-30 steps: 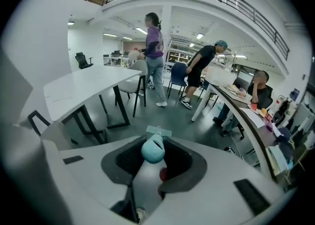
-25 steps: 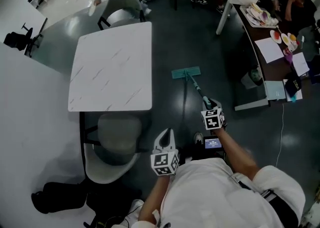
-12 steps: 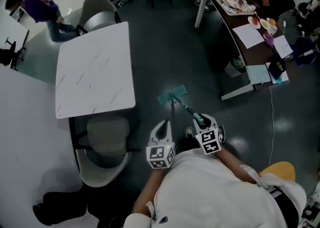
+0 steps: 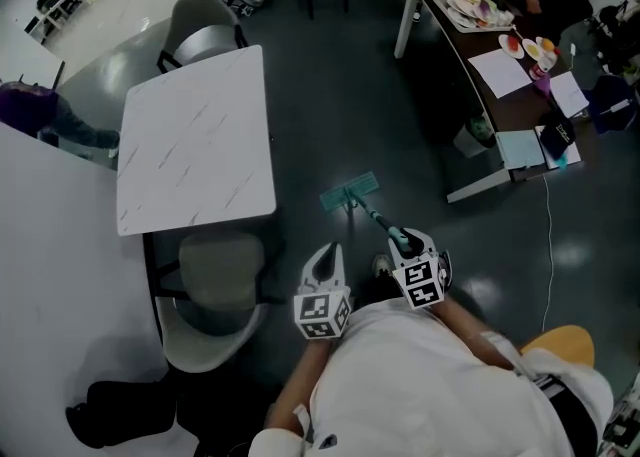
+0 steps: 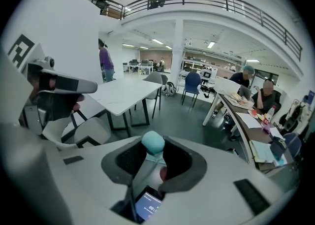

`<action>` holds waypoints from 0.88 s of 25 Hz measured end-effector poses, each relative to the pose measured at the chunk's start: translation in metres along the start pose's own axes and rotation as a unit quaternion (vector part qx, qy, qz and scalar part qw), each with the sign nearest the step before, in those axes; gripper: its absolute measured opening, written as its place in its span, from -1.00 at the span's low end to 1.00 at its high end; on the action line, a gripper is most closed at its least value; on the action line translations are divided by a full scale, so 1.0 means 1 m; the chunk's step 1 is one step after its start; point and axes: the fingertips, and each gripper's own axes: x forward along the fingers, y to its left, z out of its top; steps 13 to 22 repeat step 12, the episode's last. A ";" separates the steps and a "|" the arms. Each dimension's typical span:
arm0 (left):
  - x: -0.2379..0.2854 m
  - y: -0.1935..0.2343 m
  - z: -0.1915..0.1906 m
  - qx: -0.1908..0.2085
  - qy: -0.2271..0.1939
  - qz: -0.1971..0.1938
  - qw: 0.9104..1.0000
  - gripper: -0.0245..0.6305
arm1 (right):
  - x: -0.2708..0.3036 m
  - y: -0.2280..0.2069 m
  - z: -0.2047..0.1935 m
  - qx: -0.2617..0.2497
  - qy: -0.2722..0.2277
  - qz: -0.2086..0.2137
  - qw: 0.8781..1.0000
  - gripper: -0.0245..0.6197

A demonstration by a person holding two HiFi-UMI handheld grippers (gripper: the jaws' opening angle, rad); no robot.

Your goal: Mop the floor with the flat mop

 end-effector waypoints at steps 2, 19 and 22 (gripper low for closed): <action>0.000 0.000 0.000 0.000 -0.001 0.001 1.000 -0.90 | 0.001 0.000 0.000 0.001 0.000 0.002 1.000 -0.58; -0.002 0.002 0.001 -0.006 -0.006 0.000 1.000 -0.90 | 0.003 0.002 -0.003 -0.005 0.005 0.002 1.000 -0.58; -0.002 0.002 0.001 -0.006 -0.006 0.000 1.000 -0.90 | 0.003 0.002 -0.003 -0.005 0.005 0.002 1.000 -0.58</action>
